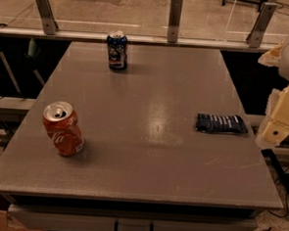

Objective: Move pepsi can near rxbar blueberry

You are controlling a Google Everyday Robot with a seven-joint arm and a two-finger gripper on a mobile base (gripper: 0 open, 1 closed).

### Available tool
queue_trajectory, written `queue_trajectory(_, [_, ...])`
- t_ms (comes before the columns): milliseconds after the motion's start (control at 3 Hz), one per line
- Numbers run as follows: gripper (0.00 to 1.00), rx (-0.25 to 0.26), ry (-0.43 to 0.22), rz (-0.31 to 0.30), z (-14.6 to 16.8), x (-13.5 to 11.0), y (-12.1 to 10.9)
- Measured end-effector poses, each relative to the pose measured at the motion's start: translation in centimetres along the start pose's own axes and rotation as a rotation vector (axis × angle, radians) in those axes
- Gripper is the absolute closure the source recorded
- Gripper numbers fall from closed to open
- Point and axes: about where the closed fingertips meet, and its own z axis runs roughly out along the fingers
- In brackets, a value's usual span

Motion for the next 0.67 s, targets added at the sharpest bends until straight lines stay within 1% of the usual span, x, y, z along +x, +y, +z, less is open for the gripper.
queue_trajectory(333, [0.0,0.0,0.0,0.0,0.0,0.0,0.0])
queue_trajectory(667, [0.0,0.011,-0.054,-0.029,1.6,-1.9,-2.2])
